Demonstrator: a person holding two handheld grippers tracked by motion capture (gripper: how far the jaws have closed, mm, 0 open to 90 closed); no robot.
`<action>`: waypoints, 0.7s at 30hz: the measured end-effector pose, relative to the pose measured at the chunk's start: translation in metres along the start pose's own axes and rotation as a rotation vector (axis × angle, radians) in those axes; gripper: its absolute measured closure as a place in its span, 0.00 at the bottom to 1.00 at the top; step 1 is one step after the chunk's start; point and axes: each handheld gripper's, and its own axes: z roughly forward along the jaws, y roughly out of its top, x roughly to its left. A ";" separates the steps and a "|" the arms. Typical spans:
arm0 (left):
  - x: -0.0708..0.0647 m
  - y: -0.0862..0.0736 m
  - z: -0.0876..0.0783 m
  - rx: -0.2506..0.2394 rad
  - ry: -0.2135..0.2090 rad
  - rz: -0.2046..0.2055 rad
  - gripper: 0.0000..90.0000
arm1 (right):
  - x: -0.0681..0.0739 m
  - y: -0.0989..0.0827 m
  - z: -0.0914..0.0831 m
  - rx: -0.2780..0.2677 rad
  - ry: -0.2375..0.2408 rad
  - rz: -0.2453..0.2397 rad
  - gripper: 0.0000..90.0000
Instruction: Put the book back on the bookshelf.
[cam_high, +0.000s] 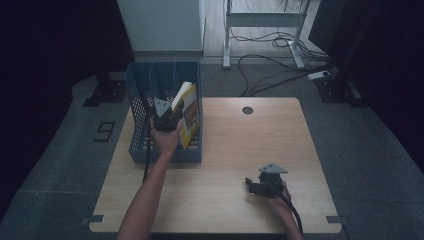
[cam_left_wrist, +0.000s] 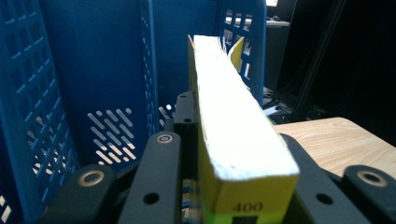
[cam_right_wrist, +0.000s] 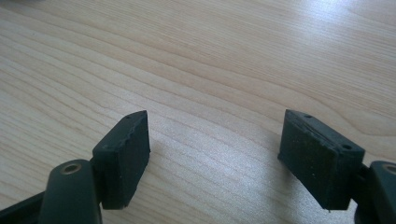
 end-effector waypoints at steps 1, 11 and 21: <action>0.001 0.000 0.001 0.002 0.001 -0.003 0.84 | 0.000 0.000 0.000 0.000 0.000 0.000 0.26; 0.004 0.002 0.005 -0.002 0.020 -0.016 0.84 | 0.000 0.000 0.000 -0.001 0.001 0.000 0.26; 0.001 0.007 0.017 -0.016 0.037 -0.015 0.84 | -0.001 0.000 0.000 -0.003 0.003 0.001 0.26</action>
